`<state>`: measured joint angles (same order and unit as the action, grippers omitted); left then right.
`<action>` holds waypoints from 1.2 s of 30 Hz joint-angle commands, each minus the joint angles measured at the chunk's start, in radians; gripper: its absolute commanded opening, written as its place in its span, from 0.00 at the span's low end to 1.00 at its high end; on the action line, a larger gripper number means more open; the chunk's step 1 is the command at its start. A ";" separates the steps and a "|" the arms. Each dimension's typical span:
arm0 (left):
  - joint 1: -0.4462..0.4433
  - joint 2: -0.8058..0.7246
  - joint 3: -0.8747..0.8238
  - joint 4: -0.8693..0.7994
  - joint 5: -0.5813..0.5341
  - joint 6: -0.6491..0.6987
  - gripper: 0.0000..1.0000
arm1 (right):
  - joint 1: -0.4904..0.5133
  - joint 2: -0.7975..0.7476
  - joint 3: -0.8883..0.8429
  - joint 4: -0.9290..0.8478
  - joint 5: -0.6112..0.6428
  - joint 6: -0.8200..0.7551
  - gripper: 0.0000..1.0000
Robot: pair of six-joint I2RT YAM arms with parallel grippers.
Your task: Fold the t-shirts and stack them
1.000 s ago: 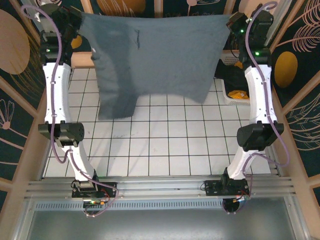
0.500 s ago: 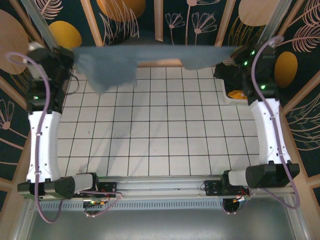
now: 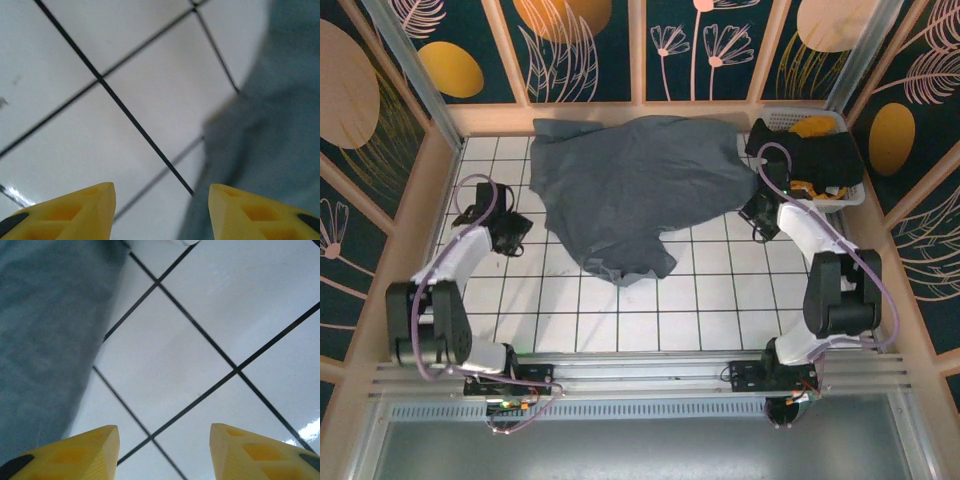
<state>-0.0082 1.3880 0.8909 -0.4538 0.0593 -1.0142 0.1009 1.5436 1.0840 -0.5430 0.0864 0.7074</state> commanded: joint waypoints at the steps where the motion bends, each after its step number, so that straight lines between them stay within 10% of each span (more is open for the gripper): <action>1: -0.096 -0.077 -0.083 -0.003 0.097 -0.074 0.52 | 0.012 -0.084 -0.024 -0.053 0.045 -0.040 0.52; 14: -0.503 0.238 0.006 0.186 0.335 -0.290 0.61 | 0.013 -0.196 -0.045 -0.060 -0.003 -0.097 0.51; 25: -0.570 0.388 0.055 0.124 0.369 -0.252 0.37 | 0.007 -0.313 -0.108 -0.092 -0.002 -0.087 0.51; 30: -0.569 0.423 0.050 0.081 0.320 -0.187 0.02 | -0.011 -0.339 -0.137 -0.094 0.002 -0.088 0.51; 36: -0.499 0.260 -0.070 -0.059 0.133 -0.107 0.00 | -0.037 -0.342 -0.147 -0.097 0.018 -0.090 0.51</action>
<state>-0.5606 1.7157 0.8944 -0.3286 0.3420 -1.1774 0.0734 1.2221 0.9516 -0.6132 0.0860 0.6296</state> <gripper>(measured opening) 0.063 0.506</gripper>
